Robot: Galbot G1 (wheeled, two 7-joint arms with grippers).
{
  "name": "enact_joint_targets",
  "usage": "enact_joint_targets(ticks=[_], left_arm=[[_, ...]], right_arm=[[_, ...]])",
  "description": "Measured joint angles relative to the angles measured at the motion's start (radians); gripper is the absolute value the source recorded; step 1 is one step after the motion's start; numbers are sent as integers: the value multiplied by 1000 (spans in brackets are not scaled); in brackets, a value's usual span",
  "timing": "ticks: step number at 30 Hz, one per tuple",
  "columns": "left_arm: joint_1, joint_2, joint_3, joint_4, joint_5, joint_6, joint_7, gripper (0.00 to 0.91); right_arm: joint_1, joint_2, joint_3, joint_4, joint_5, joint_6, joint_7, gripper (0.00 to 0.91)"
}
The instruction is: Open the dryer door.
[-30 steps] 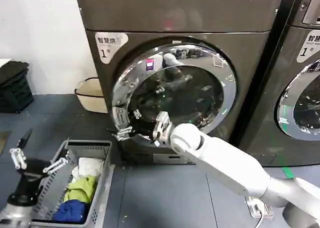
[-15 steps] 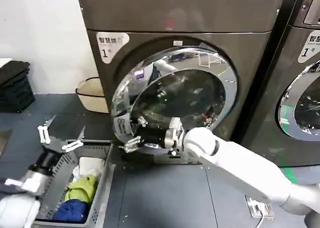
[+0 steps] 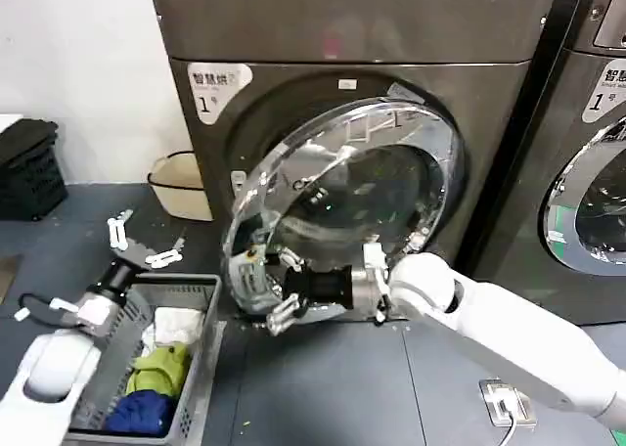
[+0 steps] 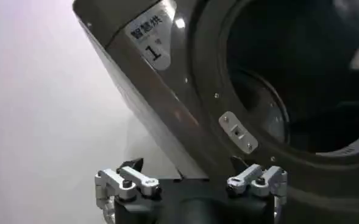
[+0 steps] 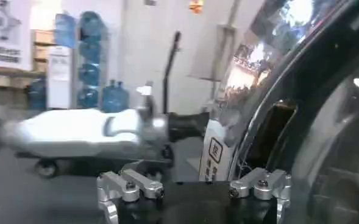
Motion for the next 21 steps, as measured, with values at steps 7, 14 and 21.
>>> enact_joint_targets(ticks=[7,14,21], left_arm=[[-73,20,104,37,17,-6,9,907],[-154,24,241,77,48,-59,16,907],[-235,21,358,111,52,-111,45,907]], right_arm=[[0,-84,10,31,-3,32,-86,907],[-11,-158,38,51,-18,69,-158,907],[-67,-253,116,81,-30,98,-191,907]])
